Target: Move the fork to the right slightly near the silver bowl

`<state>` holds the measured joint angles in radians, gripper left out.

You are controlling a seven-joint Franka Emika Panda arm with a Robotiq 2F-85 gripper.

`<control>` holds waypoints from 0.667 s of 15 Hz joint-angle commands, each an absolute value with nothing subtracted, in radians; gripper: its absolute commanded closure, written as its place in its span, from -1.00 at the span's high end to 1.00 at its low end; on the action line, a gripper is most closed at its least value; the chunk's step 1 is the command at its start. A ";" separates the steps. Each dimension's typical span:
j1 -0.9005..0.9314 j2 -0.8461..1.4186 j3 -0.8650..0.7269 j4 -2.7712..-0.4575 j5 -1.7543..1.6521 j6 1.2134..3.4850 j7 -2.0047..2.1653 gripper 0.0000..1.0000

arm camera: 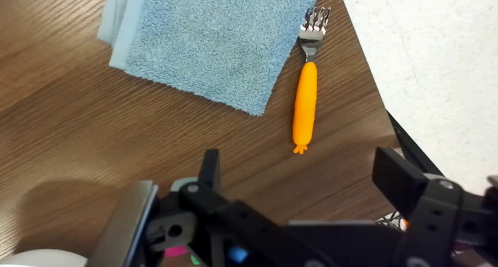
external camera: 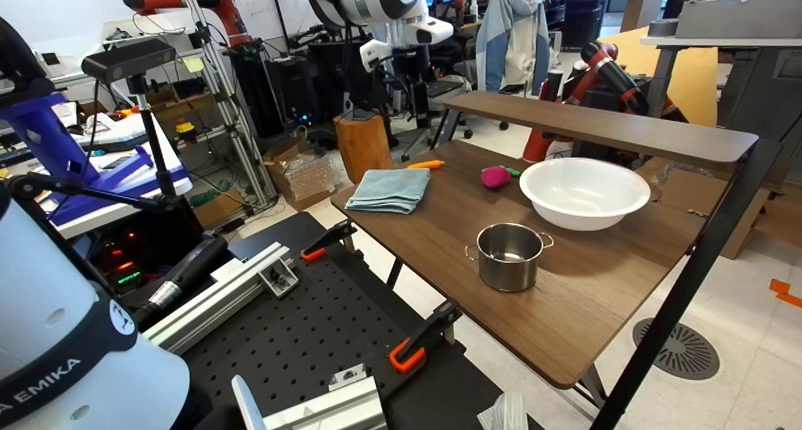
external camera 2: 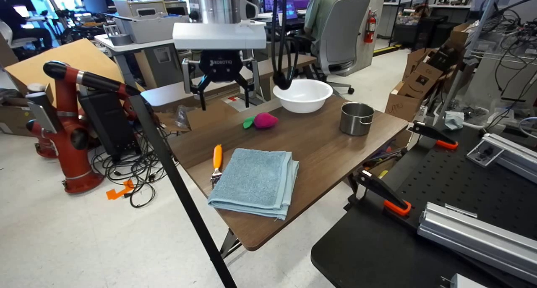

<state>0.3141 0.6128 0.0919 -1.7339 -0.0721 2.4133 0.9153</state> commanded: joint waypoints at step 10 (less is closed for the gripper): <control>0.370 0.912 0.026 -1.400 -0.050 2.321 0.952 1.00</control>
